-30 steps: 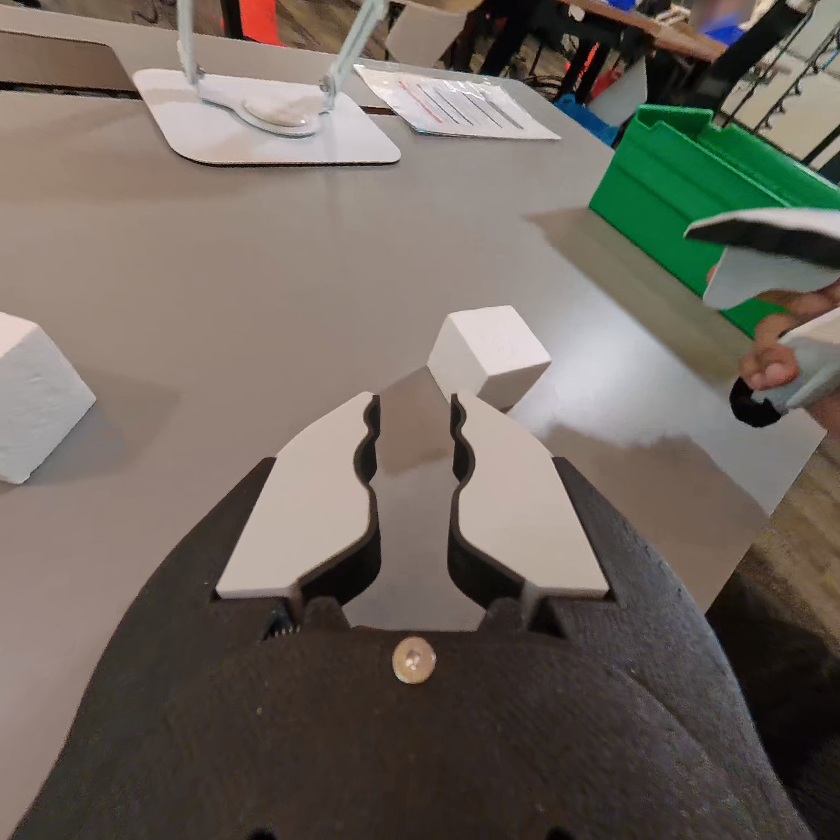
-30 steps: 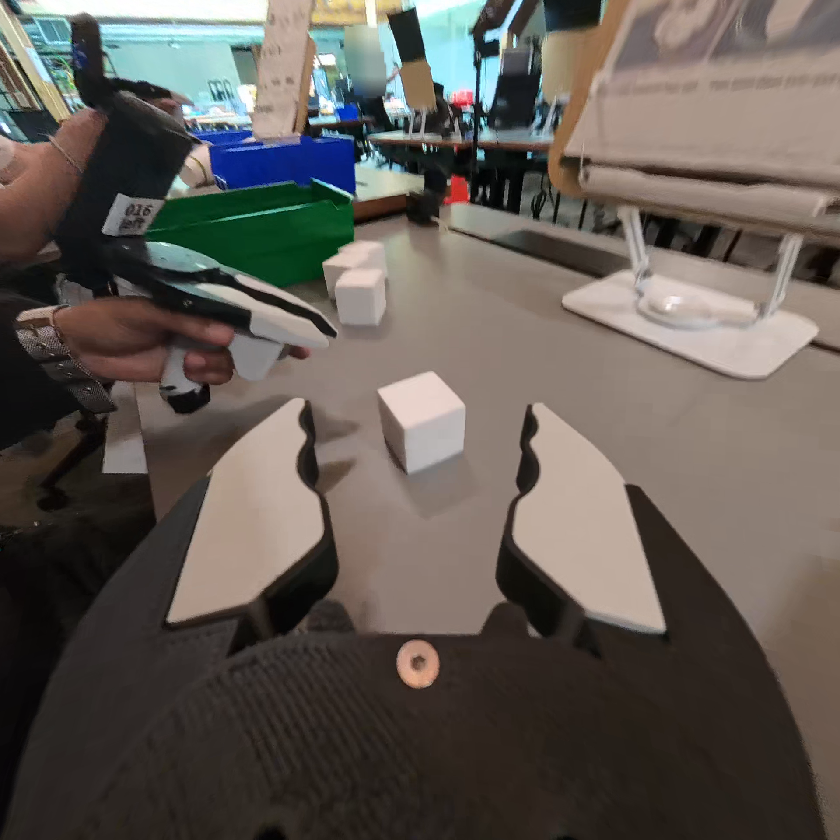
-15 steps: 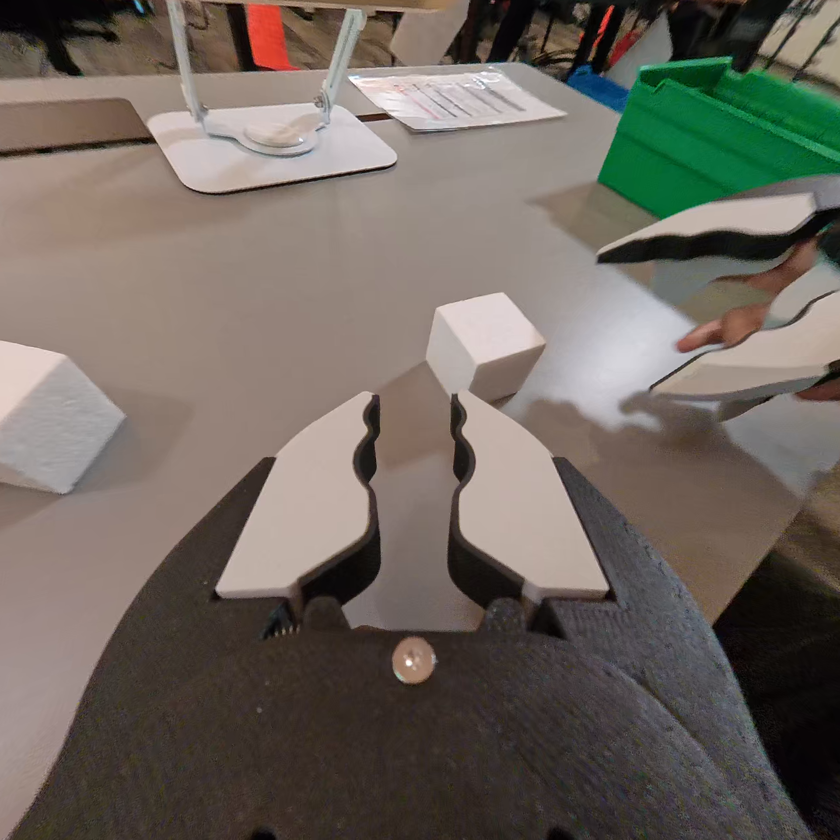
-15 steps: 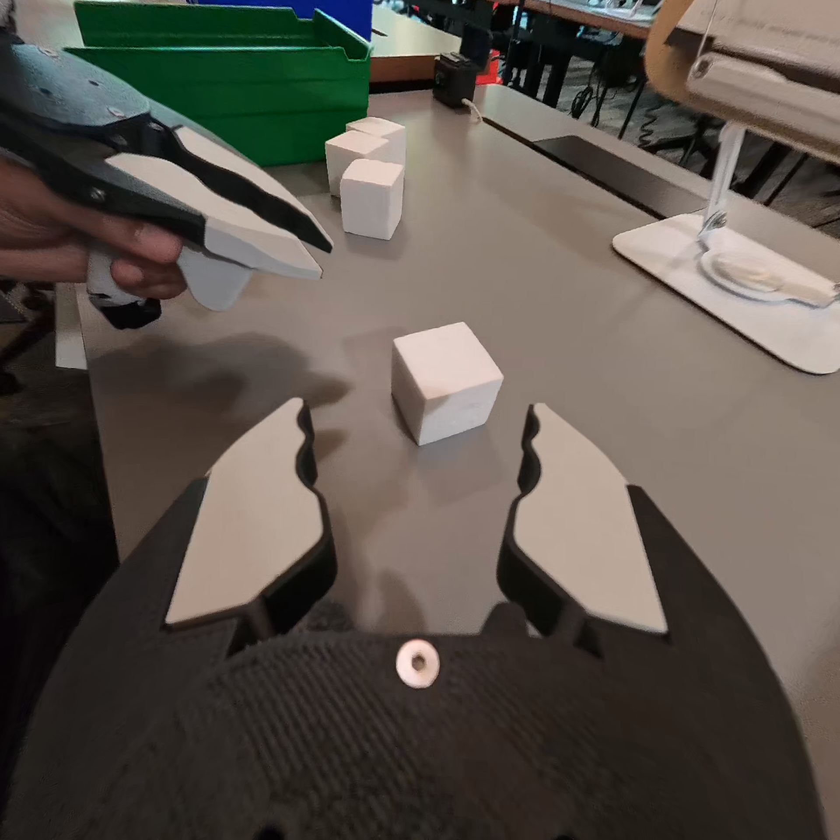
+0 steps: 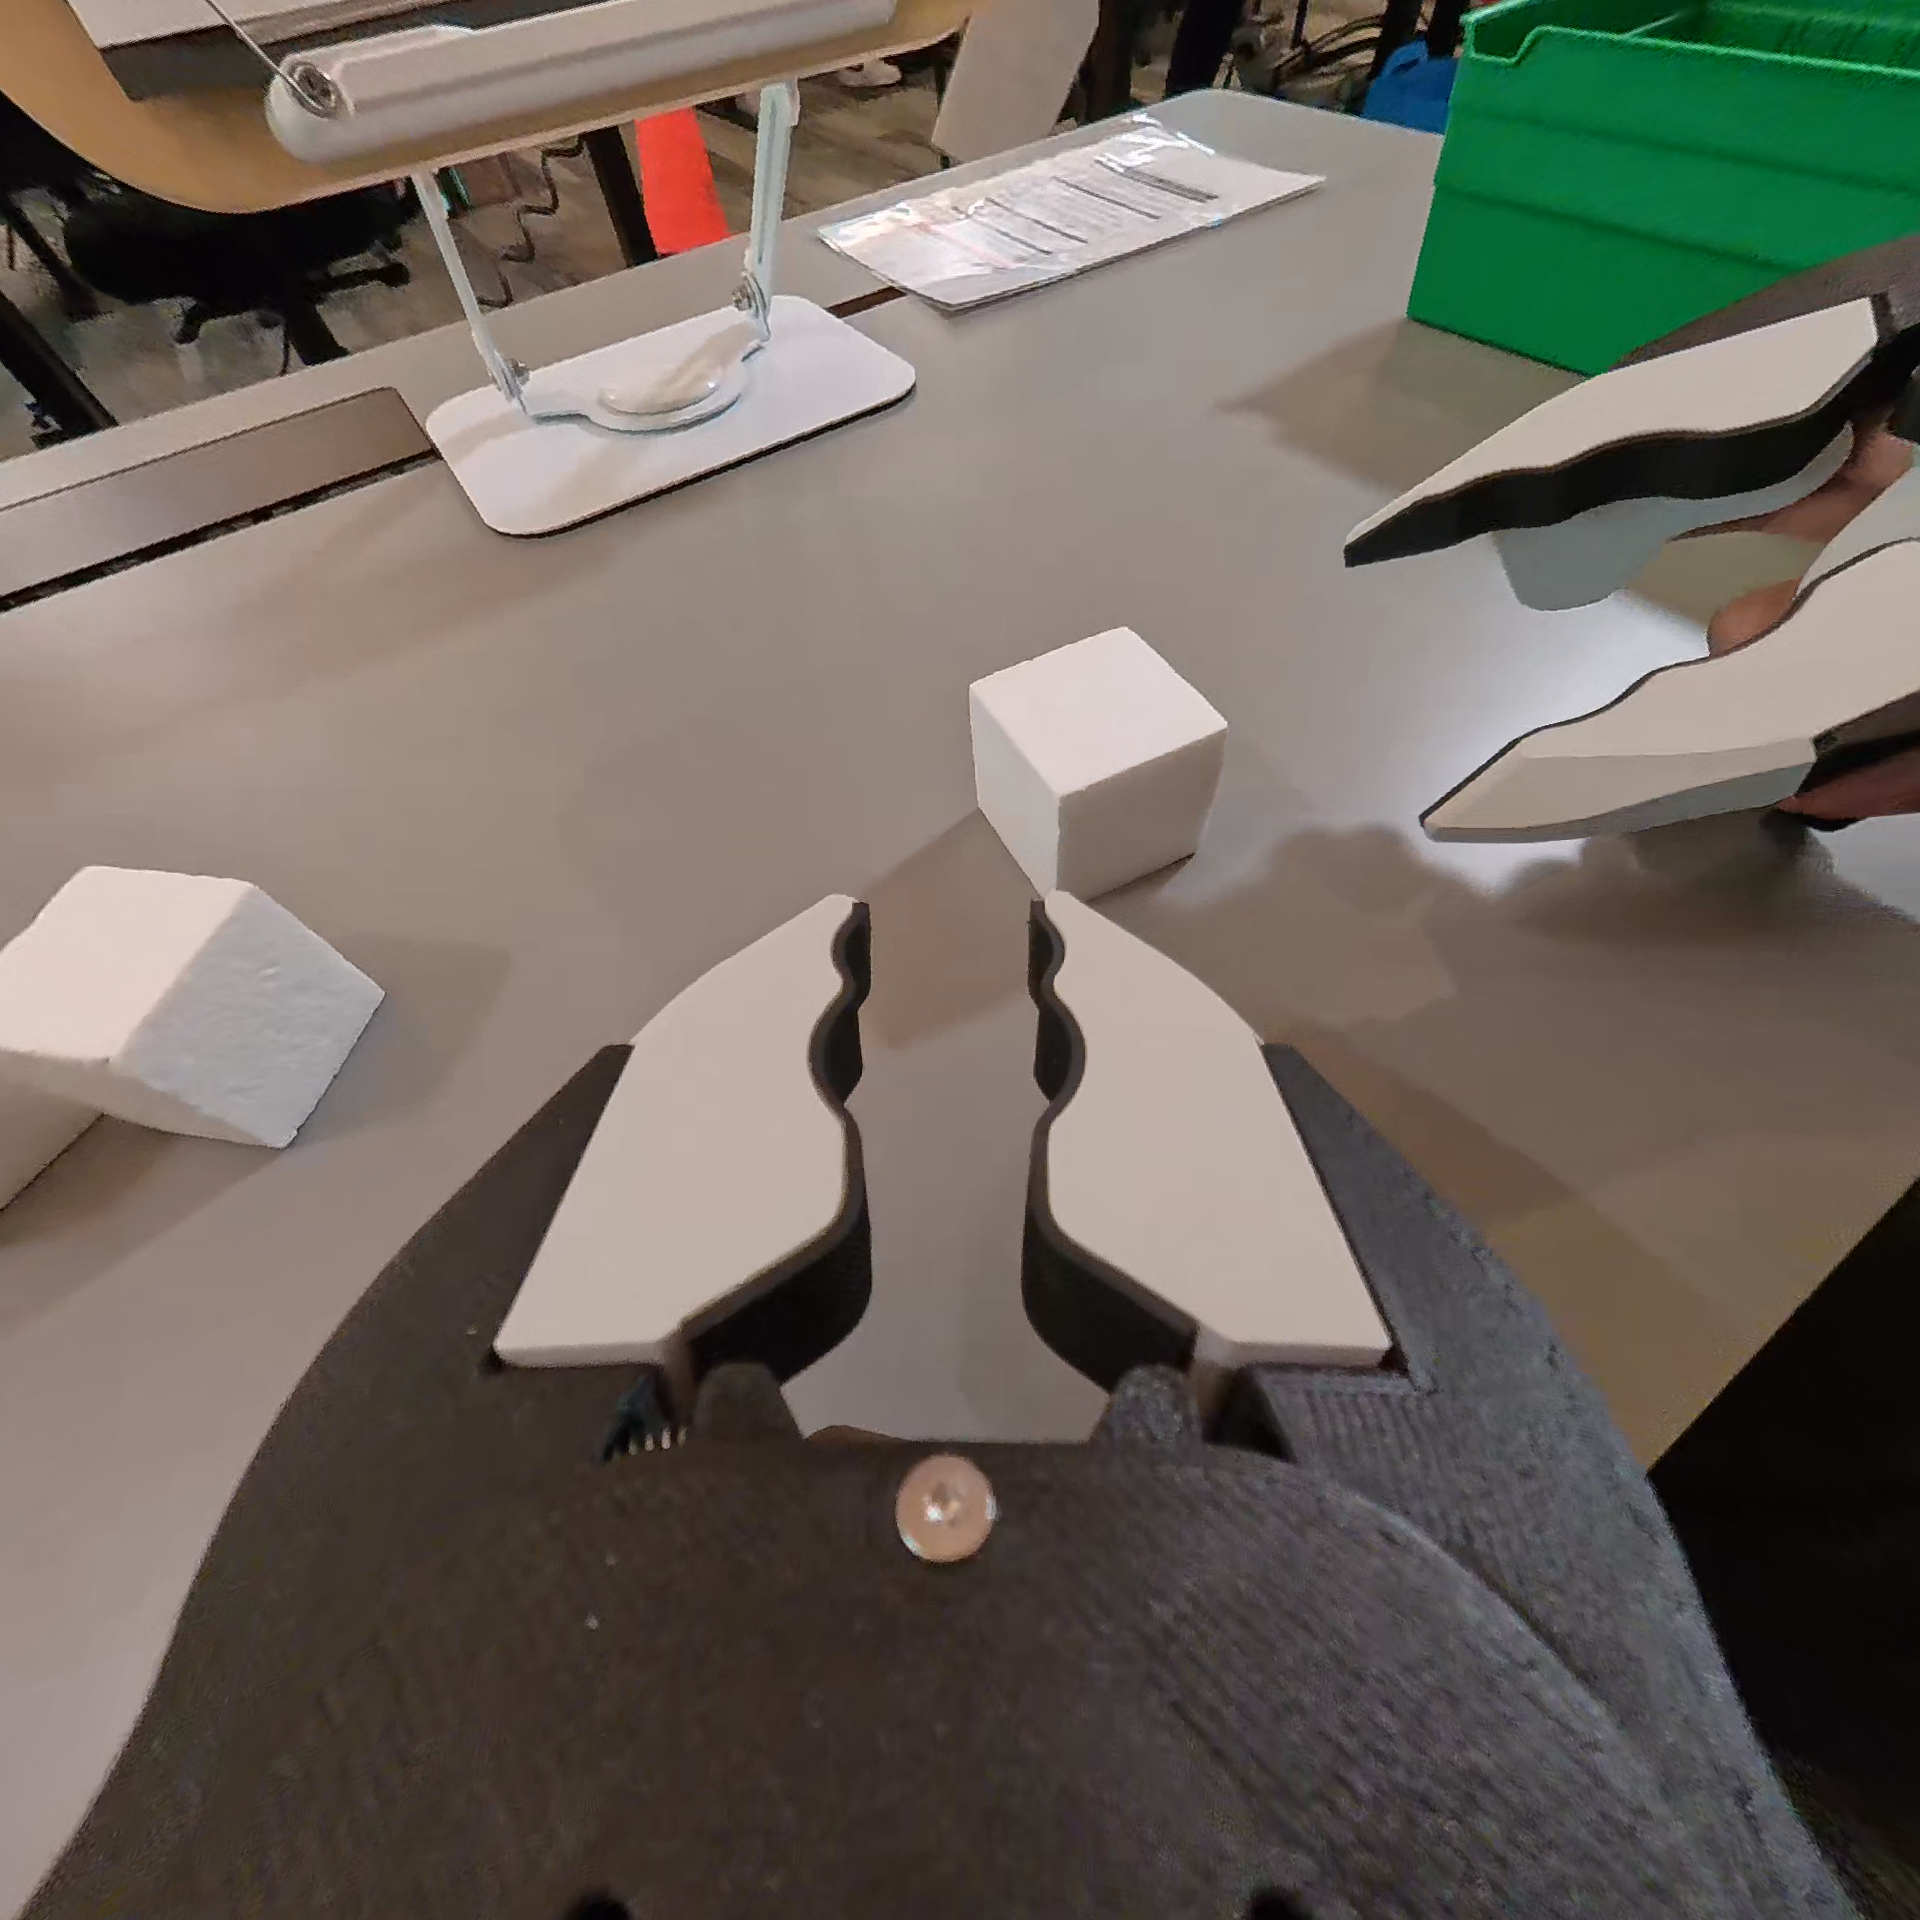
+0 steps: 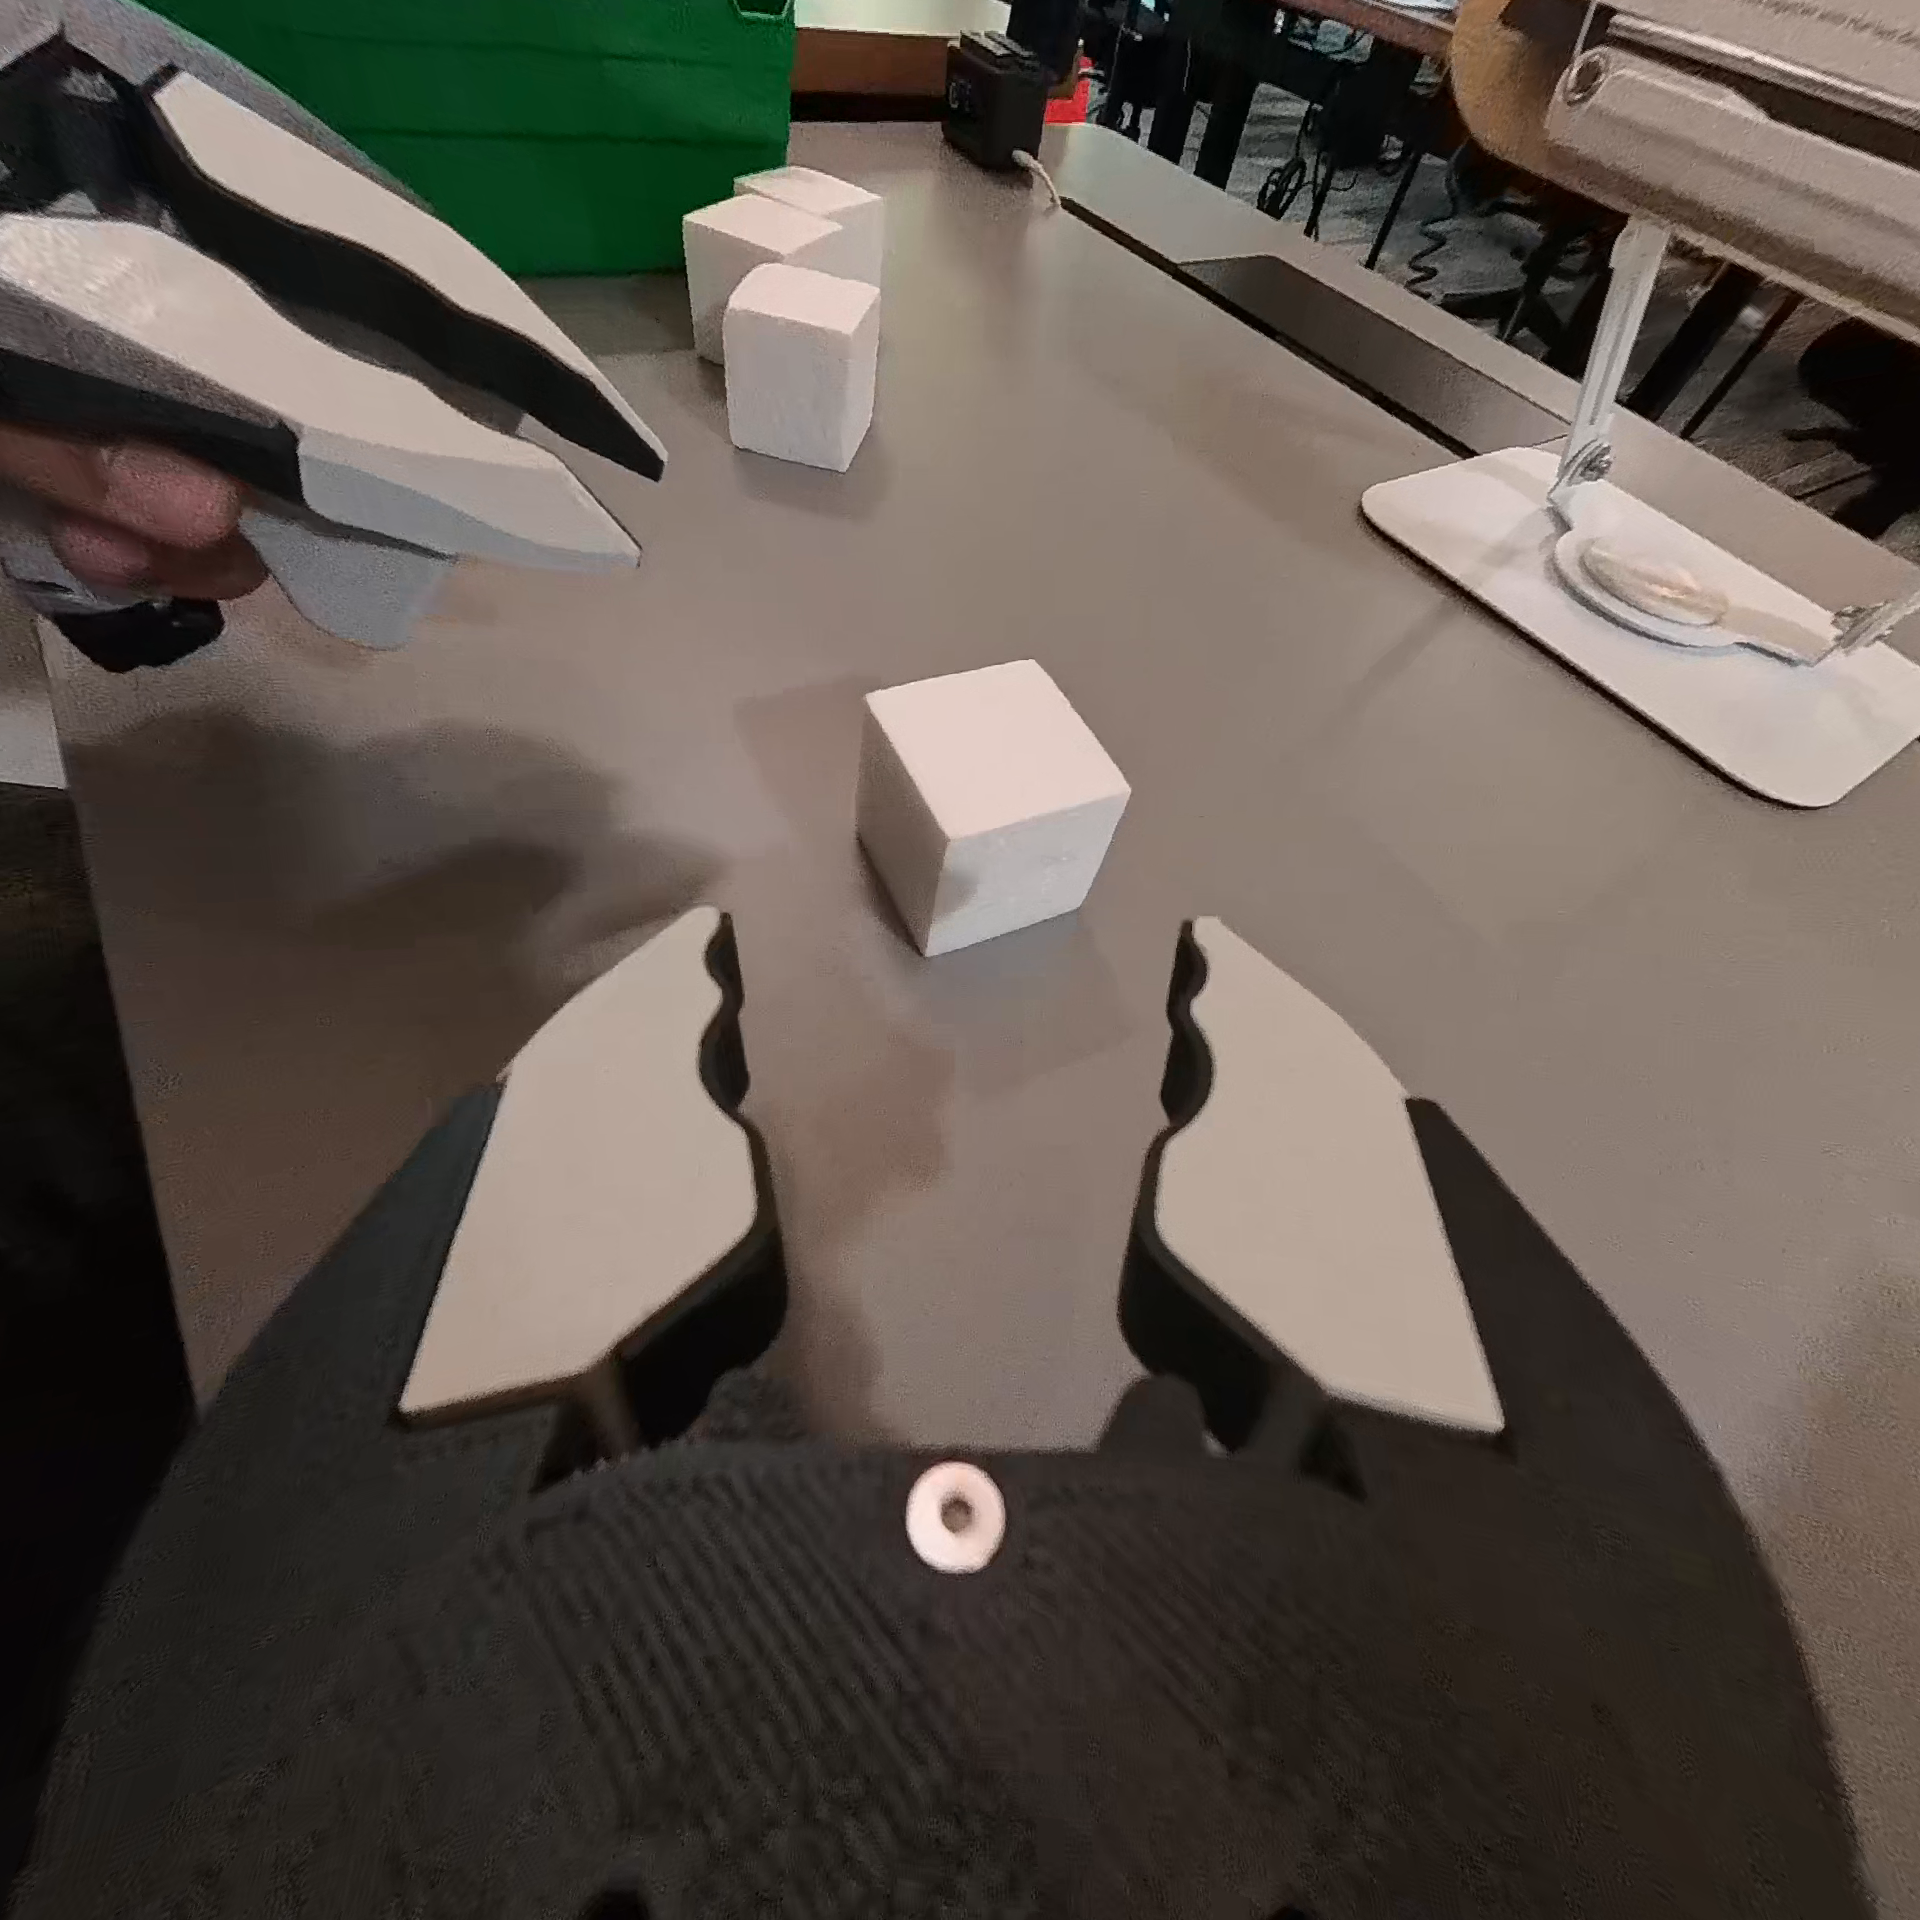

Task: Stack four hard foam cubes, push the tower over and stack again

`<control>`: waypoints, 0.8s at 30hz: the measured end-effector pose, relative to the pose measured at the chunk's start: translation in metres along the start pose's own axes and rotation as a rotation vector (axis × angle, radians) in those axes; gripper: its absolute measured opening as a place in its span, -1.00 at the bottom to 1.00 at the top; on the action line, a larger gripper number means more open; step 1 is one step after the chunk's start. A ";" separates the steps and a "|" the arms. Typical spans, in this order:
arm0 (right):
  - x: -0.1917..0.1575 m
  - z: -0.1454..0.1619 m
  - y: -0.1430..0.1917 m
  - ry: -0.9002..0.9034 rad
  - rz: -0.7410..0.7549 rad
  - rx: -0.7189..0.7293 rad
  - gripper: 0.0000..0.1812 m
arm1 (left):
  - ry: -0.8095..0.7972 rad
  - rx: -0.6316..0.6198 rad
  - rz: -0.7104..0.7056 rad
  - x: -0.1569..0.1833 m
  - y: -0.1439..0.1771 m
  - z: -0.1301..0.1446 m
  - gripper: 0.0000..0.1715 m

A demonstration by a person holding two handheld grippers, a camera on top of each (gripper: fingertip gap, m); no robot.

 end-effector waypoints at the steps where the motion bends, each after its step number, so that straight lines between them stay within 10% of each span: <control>1: 0.000 0.001 -0.001 0.002 -0.003 -0.006 -0.13 | 0.001 -0.003 0.001 0.000 -0.001 0.001 -0.65; 24: 0.007 -0.003 -0.025 0.012 0.018 -0.028 -0.41 | -0.012 -0.036 -0.123 -0.034 0.015 0.016 -0.66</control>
Point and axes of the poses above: each gripper's, where its closed fingertips meet, y back along the fingers, z out of its underside, x = y × z across the jaws, the point moved 1 cm from there along y, back along the fingers, and after that the axes turned 4 degrees about x, right-handed, at the moved point
